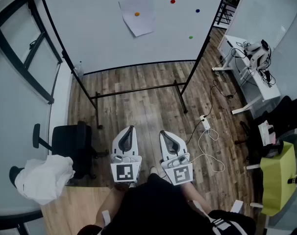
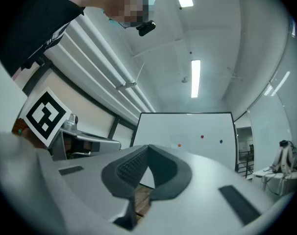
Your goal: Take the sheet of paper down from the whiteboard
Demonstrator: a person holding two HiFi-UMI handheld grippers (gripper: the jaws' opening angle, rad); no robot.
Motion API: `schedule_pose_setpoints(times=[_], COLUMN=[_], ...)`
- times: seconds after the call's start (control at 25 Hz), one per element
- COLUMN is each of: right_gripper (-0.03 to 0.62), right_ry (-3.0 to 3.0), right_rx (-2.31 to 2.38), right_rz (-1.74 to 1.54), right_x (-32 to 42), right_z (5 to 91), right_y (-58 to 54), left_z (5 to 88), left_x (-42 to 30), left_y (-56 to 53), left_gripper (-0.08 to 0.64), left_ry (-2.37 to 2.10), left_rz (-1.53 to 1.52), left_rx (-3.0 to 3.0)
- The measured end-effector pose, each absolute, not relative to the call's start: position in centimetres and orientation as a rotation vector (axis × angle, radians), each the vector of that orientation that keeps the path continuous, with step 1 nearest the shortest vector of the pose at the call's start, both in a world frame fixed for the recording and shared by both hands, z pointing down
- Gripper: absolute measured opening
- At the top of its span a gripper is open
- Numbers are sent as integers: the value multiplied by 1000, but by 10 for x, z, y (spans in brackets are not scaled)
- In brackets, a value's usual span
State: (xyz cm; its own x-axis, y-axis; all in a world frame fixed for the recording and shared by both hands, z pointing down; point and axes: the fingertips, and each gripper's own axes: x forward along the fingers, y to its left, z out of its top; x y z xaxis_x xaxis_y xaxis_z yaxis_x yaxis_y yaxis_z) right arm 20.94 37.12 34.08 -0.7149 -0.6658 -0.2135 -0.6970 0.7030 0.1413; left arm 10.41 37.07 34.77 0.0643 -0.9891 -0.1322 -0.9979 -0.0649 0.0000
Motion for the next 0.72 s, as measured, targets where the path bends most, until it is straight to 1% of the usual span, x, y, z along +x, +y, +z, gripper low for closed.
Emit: schedule_pose_setpoints(times=[0.32, 0.52, 0.72], right_gripper=[-2, -2, -2], right_ry=[2807, 2799, 2835], right_rx=[-1135, -1082, -1026], right_rz=[395, 318, 267], right_x=[235, 243, 248], right_z=[351, 352, 358], right_y=[343, 328, 318], left_z=[360, 353, 356], left_x=[133, 149, 163], left_y=[347, 335, 328], left_gripper=[12, 12, 12], left_ry=[2098, 2097, 2112], left_rz=[64, 111, 58], left_rx=[-2220, -2183, -2154])
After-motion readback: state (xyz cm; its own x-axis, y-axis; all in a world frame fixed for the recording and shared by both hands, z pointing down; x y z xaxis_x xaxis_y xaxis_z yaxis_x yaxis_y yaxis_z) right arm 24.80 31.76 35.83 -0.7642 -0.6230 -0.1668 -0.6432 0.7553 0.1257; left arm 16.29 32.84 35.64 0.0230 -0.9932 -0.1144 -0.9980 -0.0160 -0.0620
